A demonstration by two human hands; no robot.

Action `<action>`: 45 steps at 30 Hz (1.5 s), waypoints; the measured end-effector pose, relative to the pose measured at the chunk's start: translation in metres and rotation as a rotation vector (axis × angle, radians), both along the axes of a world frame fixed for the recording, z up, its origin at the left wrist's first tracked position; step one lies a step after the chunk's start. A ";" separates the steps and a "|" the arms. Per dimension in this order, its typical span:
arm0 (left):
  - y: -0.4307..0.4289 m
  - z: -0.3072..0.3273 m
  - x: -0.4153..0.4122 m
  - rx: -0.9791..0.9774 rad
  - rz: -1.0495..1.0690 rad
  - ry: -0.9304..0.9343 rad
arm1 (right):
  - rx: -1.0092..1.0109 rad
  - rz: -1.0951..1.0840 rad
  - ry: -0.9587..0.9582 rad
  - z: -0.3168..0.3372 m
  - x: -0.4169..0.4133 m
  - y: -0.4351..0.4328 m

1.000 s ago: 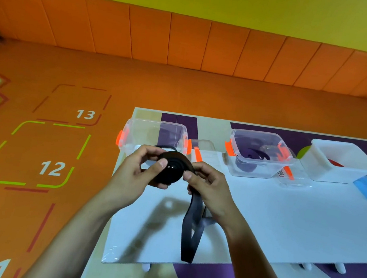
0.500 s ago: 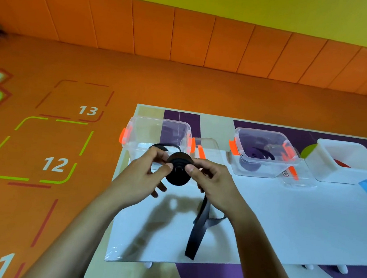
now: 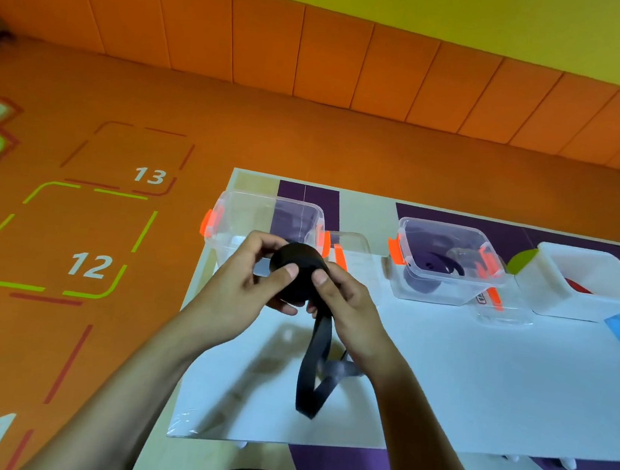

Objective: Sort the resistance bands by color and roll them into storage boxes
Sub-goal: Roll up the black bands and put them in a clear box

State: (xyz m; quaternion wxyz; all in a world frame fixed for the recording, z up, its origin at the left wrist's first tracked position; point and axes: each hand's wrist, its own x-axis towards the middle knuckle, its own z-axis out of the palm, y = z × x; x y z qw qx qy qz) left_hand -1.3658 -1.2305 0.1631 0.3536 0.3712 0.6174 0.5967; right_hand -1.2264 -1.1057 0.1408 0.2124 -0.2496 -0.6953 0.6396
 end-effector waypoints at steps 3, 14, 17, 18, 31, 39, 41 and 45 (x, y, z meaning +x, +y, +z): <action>0.006 0.001 0.003 0.023 0.040 -0.080 | -0.052 -0.063 0.062 -0.003 -0.007 -0.004; -0.013 0.006 -0.020 -0.239 -0.120 0.351 | 0.128 0.190 -0.182 0.018 0.005 0.013; -0.017 0.007 -0.020 -0.220 -0.177 0.311 | 0.129 0.192 -0.206 0.024 0.005 0.012; -0.018 0.007 -0.020 -0.213 -0.173 0.302 | 0.109 0.185 -0.194 0.025 0.006 0.011; -0.007 -0.001 0.015 0.045 0.092 -0.202 | -0.011 -0.118 0.029 0.017 -0.002 -0.016; -0.029 0.003 -0.005 -0.176 0.076 -0.021 | 0.216 0.140 -0.189 0.026 0.007 -0.009; -0.035 0.006 -0.009 -0.155 0.005 0.071 | 0.300 0.208 -0.239 0.031 0.006 -0.009; -0.037 0.003 -0.006 -0.059 -0.068 0.090 | 0.217 0.172 -0.141 0.034 0.007 -0.015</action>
